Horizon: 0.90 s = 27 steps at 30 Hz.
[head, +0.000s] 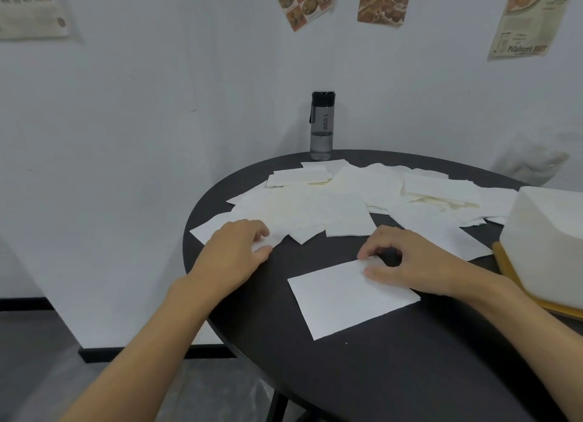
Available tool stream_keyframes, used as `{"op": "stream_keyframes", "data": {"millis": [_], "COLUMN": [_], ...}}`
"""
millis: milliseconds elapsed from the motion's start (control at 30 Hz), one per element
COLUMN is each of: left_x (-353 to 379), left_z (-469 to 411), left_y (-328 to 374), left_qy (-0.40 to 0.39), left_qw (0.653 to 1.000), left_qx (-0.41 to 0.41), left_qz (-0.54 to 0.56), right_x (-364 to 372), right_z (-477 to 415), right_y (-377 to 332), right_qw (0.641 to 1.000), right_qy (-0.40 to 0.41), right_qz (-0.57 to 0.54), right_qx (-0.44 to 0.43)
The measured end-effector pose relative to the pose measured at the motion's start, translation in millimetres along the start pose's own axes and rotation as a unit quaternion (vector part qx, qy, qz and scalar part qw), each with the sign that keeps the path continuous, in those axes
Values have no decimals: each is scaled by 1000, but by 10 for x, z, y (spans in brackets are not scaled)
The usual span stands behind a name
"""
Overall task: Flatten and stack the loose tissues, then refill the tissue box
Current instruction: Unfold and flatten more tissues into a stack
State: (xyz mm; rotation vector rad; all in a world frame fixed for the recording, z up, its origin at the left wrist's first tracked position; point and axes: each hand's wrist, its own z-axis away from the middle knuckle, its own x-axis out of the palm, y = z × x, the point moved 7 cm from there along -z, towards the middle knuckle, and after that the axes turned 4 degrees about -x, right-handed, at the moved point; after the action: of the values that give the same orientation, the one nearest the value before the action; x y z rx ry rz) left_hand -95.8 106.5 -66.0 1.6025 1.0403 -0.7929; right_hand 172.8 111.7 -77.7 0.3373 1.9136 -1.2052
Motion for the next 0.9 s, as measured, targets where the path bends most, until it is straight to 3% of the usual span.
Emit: {"op": "stream_keyframes", "data": {"millis": [300,467,667,900], "left_x": [-43,-258,-553,-375], "left_z": [-112,-1,45,20], "left_y": [77,213,590,971], "left_qy": [-33,64,89,-70], "left_qw": [996,992,936,806], "left_qx": [16,32,28,-43], "left_qz": [-82,102,340,586], "right_x": [-2,-18,-151,-284], "right_z": [2,-9,8,15], "right_y": [0,-11,-209,-330], "right_qw": [999,997,985,955], "right_qy": [27,69,169,234], "right_qz": [-13,-16,-43,-178], "right_qx": [17,12,-17,-24]}}
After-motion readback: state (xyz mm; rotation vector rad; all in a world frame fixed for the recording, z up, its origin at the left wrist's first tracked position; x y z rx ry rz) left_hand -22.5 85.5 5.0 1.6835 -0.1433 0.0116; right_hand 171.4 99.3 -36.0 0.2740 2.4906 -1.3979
